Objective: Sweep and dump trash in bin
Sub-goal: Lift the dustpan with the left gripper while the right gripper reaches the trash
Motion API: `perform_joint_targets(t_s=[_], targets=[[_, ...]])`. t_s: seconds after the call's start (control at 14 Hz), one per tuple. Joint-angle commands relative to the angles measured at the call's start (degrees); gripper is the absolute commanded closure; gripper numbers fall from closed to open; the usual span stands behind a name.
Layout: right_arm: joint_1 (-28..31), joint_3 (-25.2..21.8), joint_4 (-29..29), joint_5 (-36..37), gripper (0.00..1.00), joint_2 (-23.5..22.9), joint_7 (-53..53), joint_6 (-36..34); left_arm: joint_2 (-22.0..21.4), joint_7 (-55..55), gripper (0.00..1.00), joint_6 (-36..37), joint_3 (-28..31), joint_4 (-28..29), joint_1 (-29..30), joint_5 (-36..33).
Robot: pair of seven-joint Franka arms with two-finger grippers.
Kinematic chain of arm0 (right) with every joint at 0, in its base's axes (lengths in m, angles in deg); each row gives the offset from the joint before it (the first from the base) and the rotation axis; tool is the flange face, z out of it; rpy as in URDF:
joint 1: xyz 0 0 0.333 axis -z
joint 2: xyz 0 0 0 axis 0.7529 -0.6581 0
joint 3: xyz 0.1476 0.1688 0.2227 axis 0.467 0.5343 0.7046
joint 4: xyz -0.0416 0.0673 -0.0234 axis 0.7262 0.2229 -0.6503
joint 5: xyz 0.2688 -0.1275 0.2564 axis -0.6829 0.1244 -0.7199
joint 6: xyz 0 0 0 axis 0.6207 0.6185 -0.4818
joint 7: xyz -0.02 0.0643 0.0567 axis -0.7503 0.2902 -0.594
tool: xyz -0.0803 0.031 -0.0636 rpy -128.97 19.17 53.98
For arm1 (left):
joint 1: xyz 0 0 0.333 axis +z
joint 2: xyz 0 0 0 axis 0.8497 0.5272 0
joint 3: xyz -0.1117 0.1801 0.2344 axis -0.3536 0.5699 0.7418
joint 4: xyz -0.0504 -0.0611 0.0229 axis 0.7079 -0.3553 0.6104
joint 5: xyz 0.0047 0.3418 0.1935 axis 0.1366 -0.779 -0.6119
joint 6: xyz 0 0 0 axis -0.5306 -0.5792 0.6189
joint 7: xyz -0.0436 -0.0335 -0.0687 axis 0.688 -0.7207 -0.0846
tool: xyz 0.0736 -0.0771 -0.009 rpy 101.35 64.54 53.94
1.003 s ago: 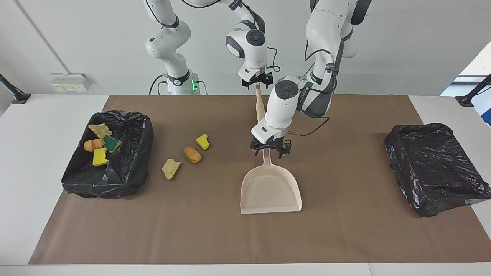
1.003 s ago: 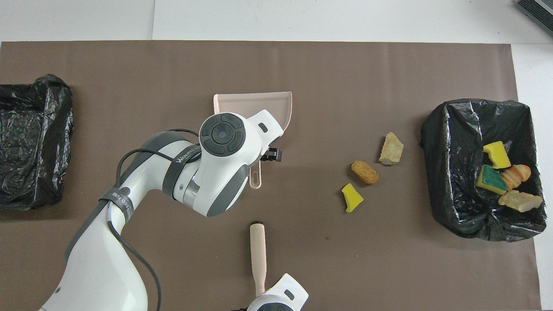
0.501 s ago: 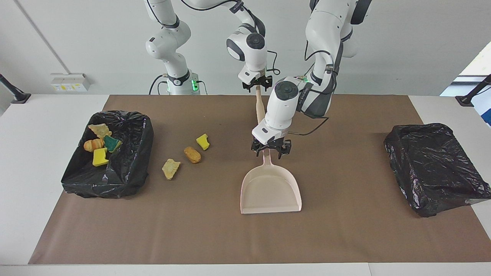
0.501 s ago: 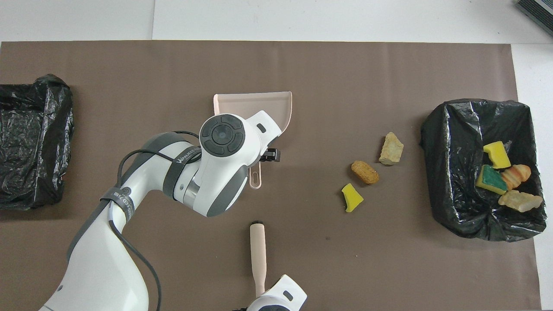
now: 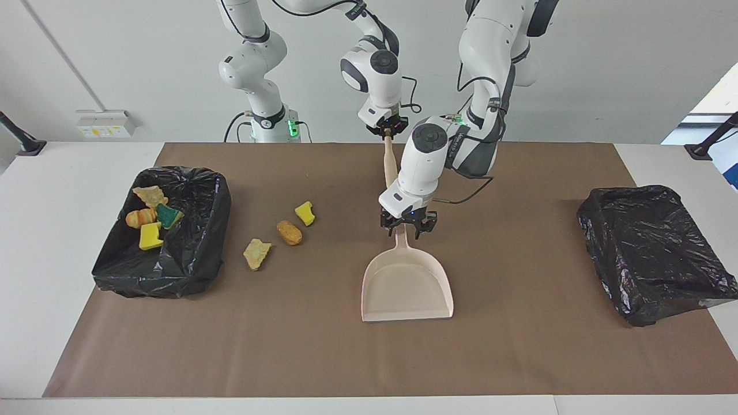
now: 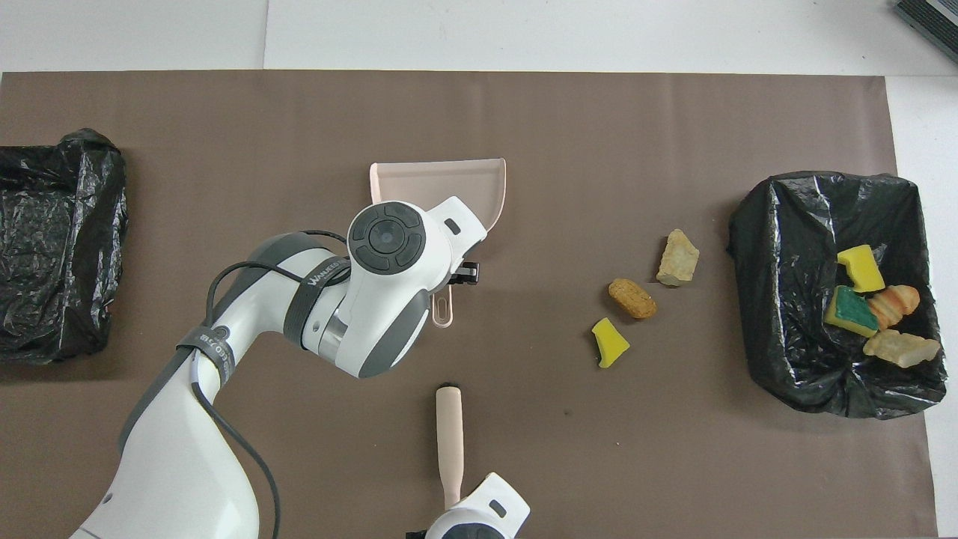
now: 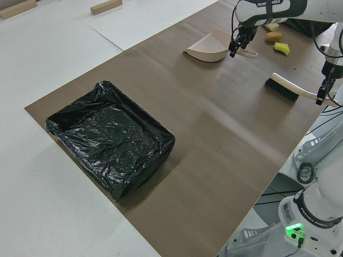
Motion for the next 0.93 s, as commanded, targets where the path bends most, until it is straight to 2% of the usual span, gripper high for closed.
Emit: perform_joint_targets(t_s=[0.0, 0.14, 0.21, 0.29, 0.43, 0.64, 0.86], targets=[[0.05, -0.36, 0.25, -0.20, 1.00, 0.83, 1.13, -0.32, -0.82, -0.48, 0.57, -1.04, 0.93, 1.24, -0.95, -0.25], [0.31, -0.62, 0.34, 0.76, 1.00, 2.66, 1.13, -2.07, -0.82, -0.31, 0.84, -0.96, 0.93, 1.24, -0.95, -0.34], [1.45, -0.63, 0.34, 1.99, 1.00, 4.33, 1.13, -4.34, -0.91, 0.56, 0.94, -0.87, 0.93, 1.15, -0.95, -0.34], [2.50, -0.63, 0.34, 3.57, 1.00, 6.17, 1.05, -6.54, -1.08, 2.40, 1.00, -0.70, 0.93, 0.89, -0.60, -0.34], [5.40, -0.54, 0.34, 5.34, 1.00, 10.04, -0.26, -11.55, -2.05, 8.01, 1.00, 0.00, 1.46, 0.80, 0.02, -0.51], [10.41, -0.54, 0.34, 9.02, 1.00, 15.93, -5.09, -19.72, -5.30, 21.08, 1.00, 6.49, 2.60, 0.45, 2.64, -0.51], [14.28, -0.54, 0.34, 15.16, 1.00, 19.54, -8.79, -28.16, -7.32, 33.75, 1.00, 11.07, 3.83, 0.27, 3.88, -0.51]])
